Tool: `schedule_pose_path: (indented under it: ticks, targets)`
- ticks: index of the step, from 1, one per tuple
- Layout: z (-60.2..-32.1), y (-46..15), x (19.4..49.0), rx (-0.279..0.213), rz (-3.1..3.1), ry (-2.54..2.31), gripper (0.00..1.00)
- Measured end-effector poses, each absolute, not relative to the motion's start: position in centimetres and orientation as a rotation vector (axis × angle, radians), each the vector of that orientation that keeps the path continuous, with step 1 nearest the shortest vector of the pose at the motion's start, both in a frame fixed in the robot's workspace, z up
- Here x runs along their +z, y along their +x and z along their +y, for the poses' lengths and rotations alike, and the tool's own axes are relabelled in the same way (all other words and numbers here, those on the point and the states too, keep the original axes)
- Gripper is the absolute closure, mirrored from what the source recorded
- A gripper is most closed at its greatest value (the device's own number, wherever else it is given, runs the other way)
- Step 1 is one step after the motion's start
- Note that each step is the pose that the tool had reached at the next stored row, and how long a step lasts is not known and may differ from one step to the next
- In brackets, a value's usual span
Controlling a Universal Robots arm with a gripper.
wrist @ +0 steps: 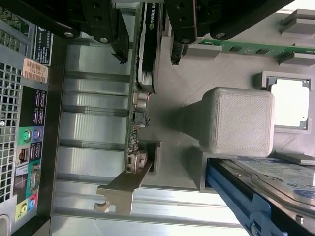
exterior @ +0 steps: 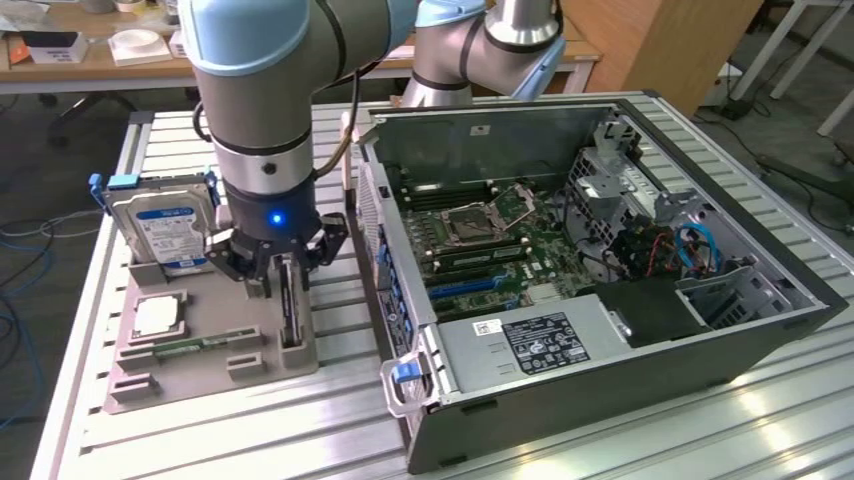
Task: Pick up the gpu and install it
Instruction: 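Pick up the gpu and move the gpu toward the slot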
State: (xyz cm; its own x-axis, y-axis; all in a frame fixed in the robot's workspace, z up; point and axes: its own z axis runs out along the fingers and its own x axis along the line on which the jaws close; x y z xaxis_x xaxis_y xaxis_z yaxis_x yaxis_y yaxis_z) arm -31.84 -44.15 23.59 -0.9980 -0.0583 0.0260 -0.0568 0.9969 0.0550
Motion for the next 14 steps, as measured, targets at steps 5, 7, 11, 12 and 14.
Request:
schedule_pose_path:
  ticks: [5,7,11,12,14]
  targets:
    - [-43.89,-31.84,23.3,-0.084,-3.111,0.09,0.53]
    - [-43.8,-31.83,23.19,-0.084,-3.111,0.09,0.53]
    - [-43.7,-31.84,22.96,-0.084,-3.111,0.09,0.53]
    - [-43.69,-31.83,22.88,-0.084,-3.111,0.09,0.53]
    - [-43.66,-31.83,22.74,-0.085,-3.111,0.09,0.53]
